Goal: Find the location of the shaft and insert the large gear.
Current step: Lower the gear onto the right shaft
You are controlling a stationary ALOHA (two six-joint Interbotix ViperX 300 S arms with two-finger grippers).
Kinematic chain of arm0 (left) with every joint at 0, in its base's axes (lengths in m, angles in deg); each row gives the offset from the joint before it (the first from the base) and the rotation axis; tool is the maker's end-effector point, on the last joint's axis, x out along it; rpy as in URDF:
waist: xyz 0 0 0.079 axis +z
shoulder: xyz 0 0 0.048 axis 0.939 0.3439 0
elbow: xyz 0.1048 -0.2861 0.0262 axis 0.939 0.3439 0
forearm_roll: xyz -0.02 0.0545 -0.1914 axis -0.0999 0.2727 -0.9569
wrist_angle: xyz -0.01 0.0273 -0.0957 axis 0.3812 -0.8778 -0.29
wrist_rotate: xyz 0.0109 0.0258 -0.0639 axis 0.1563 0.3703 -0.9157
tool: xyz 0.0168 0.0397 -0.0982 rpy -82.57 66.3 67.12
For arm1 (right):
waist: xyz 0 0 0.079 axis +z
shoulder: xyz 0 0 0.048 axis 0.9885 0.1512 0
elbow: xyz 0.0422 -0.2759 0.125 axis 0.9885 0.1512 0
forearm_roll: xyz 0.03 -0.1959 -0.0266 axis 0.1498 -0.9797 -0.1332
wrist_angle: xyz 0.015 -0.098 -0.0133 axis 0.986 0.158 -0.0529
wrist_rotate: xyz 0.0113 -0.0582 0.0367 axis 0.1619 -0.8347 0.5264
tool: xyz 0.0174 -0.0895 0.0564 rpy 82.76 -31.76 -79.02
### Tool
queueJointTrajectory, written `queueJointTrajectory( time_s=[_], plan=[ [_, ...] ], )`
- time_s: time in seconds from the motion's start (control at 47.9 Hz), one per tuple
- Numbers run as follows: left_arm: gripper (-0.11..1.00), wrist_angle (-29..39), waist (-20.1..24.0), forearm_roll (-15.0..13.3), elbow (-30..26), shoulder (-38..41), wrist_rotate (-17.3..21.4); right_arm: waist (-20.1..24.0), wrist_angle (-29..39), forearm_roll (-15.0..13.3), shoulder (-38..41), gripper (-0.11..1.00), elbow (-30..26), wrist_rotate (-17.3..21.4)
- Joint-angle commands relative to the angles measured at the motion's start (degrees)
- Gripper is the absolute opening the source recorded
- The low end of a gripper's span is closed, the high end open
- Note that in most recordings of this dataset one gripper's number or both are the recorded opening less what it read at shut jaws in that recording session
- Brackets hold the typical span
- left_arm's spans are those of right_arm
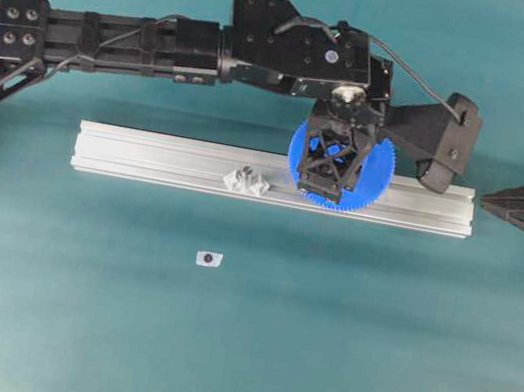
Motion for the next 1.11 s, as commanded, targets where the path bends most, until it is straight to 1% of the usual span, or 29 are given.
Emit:
queueJointTrajectory(
  time_s=[0.0,0.355,0.397,0.48,0.522,0.647,1.086],
  plan=[
    [0.7,-0.44,1.32,0.35,-1.58,-1.49,0.18,-0.18,-0.18,0.0,0.35,0.0,-0.35,0.44],
    [0.71,-1.41,1.32,0.35,-1.58,-1.32,-0.26,-0.18,-0.18,0.0,0.35,0.0,-0.26,0.53],
    [0.74,-1.41,1.32,0.35,-1.67,-1.32,-0.26,-0.18,-0.18,0.0,0.35,0.0,-0.26,0.53],
    [0.87,-1.32,1.32,0.35,-1.58,-1.41,-0.35,-0.18,-0.18,0.0,0.35,0.0,-0.26,0.53],
    [0.88,-1.41,1.23,0.35,-1.67,-1.49,-0.18,-0.18,-0.18,0.0,0.44,0.0,-0.26,0.53],
    [0.87,-1.32,1.32,0.35,-2.2,-1.49,-0.09,-0.18,-0.18,0.0,0.35,0.0,-0.26,0.53],
    [0.86,-0.35,0.62,0.35,-3.52,-1.41,-0.44,-0.18,-0.18,0.0,0.35,0.0,-0.35,0.62]
  ],
)
